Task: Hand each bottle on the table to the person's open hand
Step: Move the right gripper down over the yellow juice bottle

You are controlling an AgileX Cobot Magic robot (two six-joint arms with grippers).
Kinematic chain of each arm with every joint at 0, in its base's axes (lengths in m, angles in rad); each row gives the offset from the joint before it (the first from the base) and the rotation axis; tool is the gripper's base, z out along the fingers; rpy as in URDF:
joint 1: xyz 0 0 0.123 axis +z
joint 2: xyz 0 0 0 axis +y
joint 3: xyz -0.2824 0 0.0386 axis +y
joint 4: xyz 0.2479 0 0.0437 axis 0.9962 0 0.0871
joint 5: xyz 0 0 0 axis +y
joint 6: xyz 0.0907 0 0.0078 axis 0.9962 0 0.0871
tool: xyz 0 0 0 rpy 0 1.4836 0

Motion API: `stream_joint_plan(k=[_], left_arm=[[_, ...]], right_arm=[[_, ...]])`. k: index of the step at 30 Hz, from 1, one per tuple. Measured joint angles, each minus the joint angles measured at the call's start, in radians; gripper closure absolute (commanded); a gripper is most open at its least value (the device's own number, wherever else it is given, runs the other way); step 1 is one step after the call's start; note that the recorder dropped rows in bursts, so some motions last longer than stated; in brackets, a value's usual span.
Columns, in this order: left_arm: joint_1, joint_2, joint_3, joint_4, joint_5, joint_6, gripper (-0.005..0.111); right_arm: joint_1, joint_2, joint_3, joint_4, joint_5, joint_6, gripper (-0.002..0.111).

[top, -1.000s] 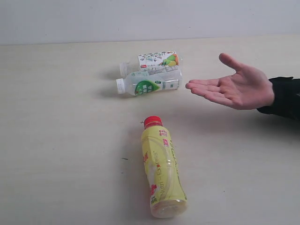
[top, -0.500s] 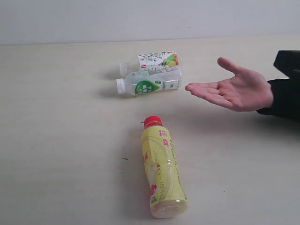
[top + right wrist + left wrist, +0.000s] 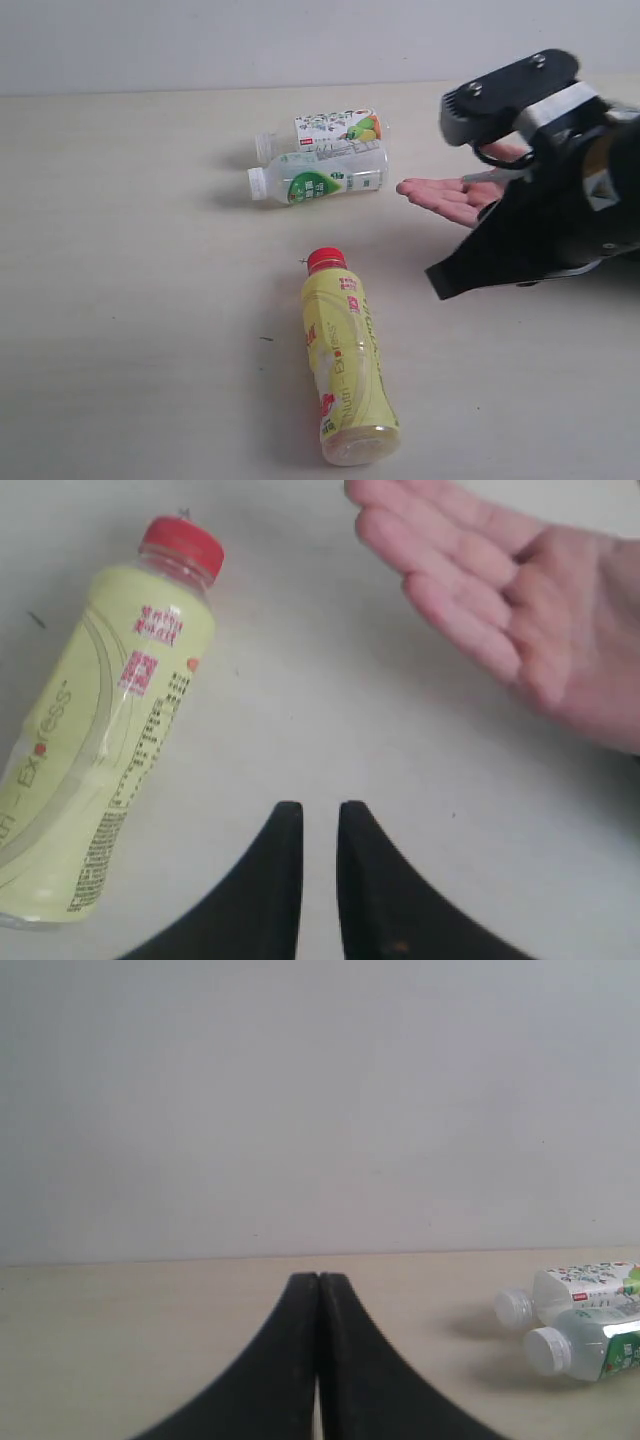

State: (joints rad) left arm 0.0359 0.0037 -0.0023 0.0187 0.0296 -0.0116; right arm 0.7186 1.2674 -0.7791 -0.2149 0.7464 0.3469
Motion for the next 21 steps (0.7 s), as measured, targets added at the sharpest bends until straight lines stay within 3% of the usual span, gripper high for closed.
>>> stream_joint_plan(k=[8,10,15,18,21], left_arm=[[0.000,0.000,0.000,0.000,0.000,0.000,0.107],[0.000,0.000,0.000,0.000,0.000,0.000,0.107],[0.000,0.000,0.000,0.000,0.000,0.000,0.107],[0.000,0.000,0.000,0.000,0.000,0.000,0.107],[0.000,0.000,0.000,0.000,0.000,0.000,0.107]], right_arm=[[0.024,0.244,-0.177,0.102,0.143,-0.012,0.091],[0.024,0.280,-0.211,0.122,0.161,-0.014,0.083],[0.024,0.327,-0.257,0.192,0.164,-0.035,0.048],[0.024,0.347,-0.262,0.241,0.149,-0.062,0.036],[0.024,0.369,-0.263,0.272,0.134,-0.072,0.033]])
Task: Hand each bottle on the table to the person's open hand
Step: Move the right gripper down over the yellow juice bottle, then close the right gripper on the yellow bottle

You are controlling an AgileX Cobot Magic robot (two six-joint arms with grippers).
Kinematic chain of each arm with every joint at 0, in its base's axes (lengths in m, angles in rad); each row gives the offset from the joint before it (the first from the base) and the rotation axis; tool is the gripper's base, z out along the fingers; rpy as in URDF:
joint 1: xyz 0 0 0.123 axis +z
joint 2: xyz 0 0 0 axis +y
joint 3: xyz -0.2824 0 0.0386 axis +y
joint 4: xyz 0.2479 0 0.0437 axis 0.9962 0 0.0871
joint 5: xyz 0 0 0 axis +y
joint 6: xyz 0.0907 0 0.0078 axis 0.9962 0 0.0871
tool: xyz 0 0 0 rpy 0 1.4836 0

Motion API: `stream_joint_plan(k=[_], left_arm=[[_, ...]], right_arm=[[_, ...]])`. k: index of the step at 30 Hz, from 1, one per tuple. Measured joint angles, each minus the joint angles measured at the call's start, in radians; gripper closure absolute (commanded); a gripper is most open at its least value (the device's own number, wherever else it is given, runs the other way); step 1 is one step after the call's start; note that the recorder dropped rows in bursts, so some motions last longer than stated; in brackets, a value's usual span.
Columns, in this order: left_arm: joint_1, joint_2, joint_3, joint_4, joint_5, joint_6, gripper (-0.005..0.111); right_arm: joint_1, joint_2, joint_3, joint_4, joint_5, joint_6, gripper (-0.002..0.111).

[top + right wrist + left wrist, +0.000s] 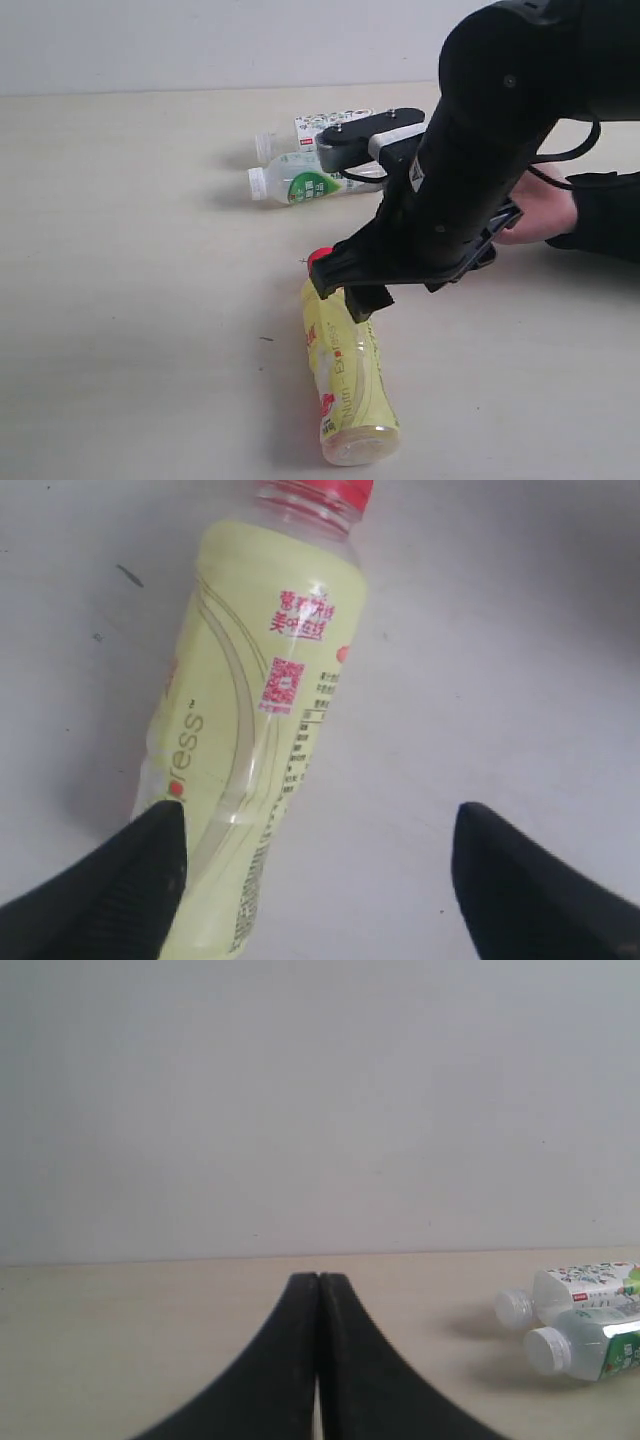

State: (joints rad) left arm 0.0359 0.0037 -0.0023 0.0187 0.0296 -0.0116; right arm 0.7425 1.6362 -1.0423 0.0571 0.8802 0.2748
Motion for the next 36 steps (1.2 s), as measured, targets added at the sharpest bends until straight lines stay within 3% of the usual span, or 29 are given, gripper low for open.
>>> stream_joint_plan(k=[16,19,25,31,36], left_arm=[[0.000,0.000,0.000,0.000,0.000,0.000,0.107],[0.000,0.000,0.000,0.000,0.000,0.000,0.107],[0.000,0.000,0.000,0.000,0.000,0.000,0.107],[0.000,0.000,0.000,0.000,0.000,0.000,0.107],[0.000,0.000,0.000,0.000,0.000,0.000,0.107]], right_arm=[[0.002,0.215,-0.011,0.084,-0.078,-0.002,0.033],[0.002,0.226,-0.011,0.086,-0.095,-0.002,0.038],[0.002,0.228,-0.011,0.087,-0.093,-0.012,0.067],[0.002,0.228,-0.011,0.079,-0.074,-0.015,0.108],[0.002,0.224,-0.011,0.069,-0.070,-0.051,0.108]])
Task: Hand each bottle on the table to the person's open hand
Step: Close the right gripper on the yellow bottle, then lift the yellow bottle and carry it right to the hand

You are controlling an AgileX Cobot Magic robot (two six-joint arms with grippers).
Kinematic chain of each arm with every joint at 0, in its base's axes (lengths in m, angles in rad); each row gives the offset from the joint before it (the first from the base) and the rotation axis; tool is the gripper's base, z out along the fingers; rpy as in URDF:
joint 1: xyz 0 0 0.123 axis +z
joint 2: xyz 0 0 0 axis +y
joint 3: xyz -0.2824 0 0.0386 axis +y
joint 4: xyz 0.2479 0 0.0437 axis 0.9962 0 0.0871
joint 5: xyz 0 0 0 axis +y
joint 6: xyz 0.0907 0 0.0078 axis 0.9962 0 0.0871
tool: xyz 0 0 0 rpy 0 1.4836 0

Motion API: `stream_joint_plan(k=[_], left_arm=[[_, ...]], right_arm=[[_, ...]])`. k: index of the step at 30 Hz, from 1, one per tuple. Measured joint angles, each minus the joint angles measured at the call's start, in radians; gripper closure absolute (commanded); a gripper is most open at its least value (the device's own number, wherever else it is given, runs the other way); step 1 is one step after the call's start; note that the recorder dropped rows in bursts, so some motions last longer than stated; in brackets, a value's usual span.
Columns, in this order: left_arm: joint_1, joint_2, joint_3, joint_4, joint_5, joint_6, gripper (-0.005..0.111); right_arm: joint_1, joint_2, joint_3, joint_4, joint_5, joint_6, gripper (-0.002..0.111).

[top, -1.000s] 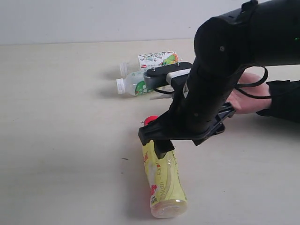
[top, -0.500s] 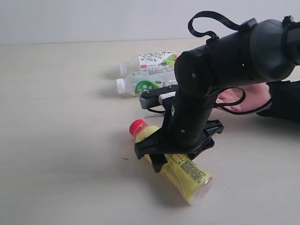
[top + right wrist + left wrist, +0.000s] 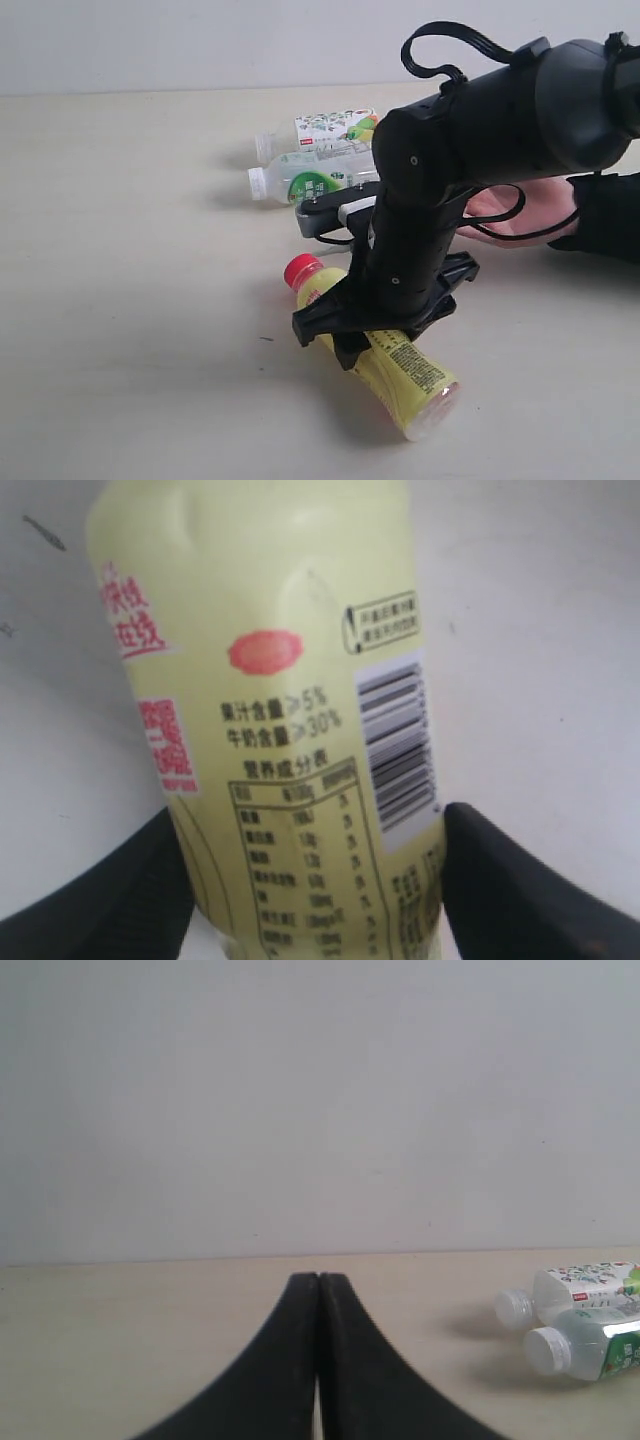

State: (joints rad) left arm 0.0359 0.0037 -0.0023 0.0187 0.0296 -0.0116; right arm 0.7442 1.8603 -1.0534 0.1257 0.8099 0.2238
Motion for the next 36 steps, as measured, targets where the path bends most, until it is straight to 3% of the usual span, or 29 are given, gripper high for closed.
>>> stream_joint_plan(k=[8,17,28,36], left_arm=[[0.000,0.000,0.000,0.000,0.000,0.000,0.107],[0.000,0.000,0.000,0.000,0.000,0.000,0.107],[0.000,0.000,0.000,0.000,0.000,0.000,0.107],[0.000,0.000,0.000,0.000,0.000,0.000,0.107]], right_arm=[[-0.006,-0.213,0.002,-0.057,-0.006,-0.026,0.108],[-0.190,-0.404,0.002,-0.126,0.120,-0.030,0.108],[-0.324,-0.363,0.002,-0.198,0.094,-0.022,0.108],[-0.368,-0.268,0.002,-0.210,0.048,-0.018,0.108]])
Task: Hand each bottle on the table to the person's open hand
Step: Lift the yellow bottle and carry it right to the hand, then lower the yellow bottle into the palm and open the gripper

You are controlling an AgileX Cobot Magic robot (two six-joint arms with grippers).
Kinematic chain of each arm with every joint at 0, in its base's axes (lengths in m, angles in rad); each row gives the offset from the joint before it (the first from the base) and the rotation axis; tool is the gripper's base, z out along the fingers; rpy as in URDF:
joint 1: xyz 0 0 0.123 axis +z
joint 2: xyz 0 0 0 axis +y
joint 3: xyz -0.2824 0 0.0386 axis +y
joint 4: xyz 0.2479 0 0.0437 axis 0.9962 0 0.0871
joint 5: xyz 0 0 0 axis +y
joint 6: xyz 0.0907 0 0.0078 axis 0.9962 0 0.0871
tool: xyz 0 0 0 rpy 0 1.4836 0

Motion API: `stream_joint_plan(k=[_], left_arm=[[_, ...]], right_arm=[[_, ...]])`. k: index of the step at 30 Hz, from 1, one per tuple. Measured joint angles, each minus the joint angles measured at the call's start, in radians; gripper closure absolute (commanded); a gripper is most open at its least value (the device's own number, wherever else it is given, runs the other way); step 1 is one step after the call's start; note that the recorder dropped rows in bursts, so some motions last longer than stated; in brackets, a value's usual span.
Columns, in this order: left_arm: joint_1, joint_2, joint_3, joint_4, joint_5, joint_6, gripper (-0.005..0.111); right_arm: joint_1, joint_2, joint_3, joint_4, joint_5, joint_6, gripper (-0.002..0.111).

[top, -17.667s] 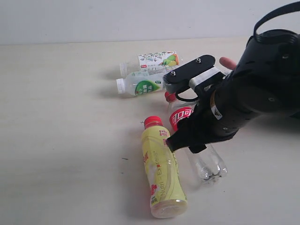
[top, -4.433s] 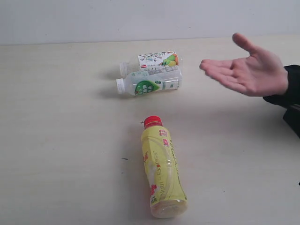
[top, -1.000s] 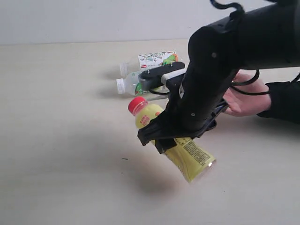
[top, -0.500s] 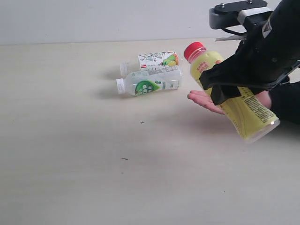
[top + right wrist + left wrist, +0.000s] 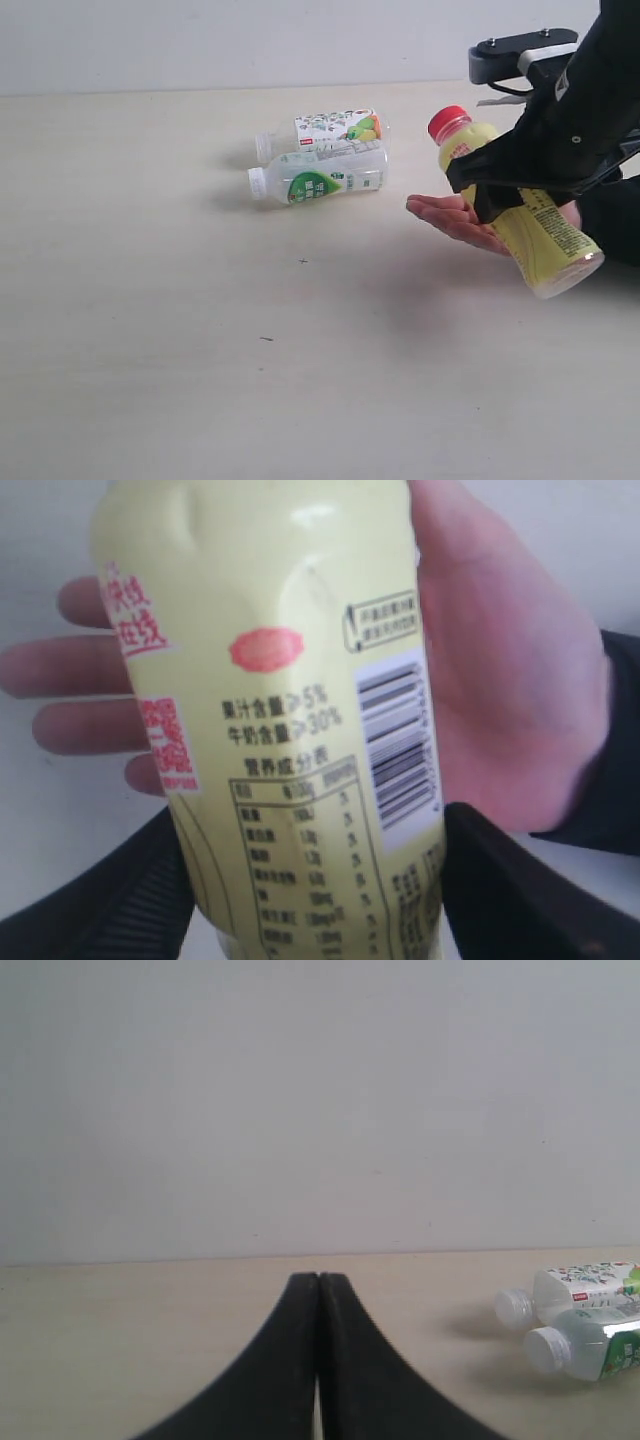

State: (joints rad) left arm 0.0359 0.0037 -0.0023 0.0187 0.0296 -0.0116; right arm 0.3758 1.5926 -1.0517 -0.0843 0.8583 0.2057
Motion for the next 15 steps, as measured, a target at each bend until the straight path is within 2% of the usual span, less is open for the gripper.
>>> stream_joint_plan(k=[15], left_arm=[[0.000,0.000,0.000,0.000,0.000,0.000,0.107]], right_arm=[[-0.001,0.095,-0.037,0.000,-0.067,0.022,0.108]])
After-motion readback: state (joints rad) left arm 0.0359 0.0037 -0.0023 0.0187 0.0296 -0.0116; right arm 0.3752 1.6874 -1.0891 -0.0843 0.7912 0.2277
